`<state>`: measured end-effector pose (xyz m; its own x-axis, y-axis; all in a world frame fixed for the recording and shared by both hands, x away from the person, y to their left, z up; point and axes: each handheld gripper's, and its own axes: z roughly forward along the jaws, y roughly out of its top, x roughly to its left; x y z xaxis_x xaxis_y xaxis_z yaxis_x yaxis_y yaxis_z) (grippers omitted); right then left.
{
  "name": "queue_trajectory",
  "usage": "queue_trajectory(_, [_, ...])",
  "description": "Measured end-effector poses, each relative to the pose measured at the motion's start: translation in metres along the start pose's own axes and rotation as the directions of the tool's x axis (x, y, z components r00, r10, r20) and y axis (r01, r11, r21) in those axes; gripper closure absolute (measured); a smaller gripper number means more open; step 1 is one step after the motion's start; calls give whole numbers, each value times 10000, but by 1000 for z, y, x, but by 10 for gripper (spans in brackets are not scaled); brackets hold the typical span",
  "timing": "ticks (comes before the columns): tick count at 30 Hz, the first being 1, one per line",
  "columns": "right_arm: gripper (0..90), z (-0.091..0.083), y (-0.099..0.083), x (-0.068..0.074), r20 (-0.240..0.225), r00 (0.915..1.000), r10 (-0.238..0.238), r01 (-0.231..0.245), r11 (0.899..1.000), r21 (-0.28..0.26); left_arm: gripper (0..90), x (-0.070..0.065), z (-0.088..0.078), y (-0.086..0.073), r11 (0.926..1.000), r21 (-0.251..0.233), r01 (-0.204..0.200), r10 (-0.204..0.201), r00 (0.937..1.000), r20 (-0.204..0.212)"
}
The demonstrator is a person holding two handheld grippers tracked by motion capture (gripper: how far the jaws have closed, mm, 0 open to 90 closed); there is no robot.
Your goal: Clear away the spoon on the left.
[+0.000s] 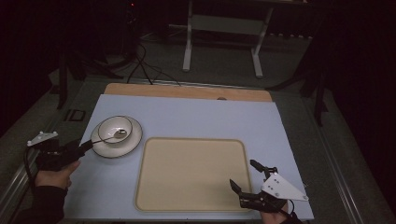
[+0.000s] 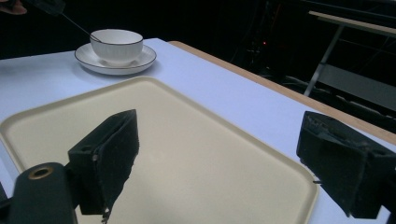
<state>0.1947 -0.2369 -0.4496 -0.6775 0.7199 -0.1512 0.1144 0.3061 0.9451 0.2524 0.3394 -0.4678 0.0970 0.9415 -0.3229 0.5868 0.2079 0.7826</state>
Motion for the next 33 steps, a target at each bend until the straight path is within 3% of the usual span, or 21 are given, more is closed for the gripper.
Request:
queue_trajectory(5, [131, 0, 0, 0, 1, 10000, -19, 19, 10000, -5, 511, 1, 8, -4, 9997, -17, 233, -233, 9997, 52])
queue_trajectory(13, [131, 0, 0, 0, 23, 10000, -52, 52, 10000, 24, 688, 3, 12, -7, 9959, -461, 784, -786, 9969, -30])
queue_trajectory(23, [131, 1, 0, 0, 68, 9999, -117, 116, 9999, 62, 806, 2, 12, -6, 9928, -741, 945, -945, 9955, 30])
queue_trajectory(28, [131, 1, -1, 0, 76, 9999, -113, 113, 9999, 76, 856, -1, 10, -5, 9931, -826, 836, -844, 9964, -61])
queue_trajectory(33, [131, 1, -1, 0, 84, 9999, -118, 117, 9999, 83, 884, -2, 9, -4, 9908, -963, 949, -937, 9955, 162])
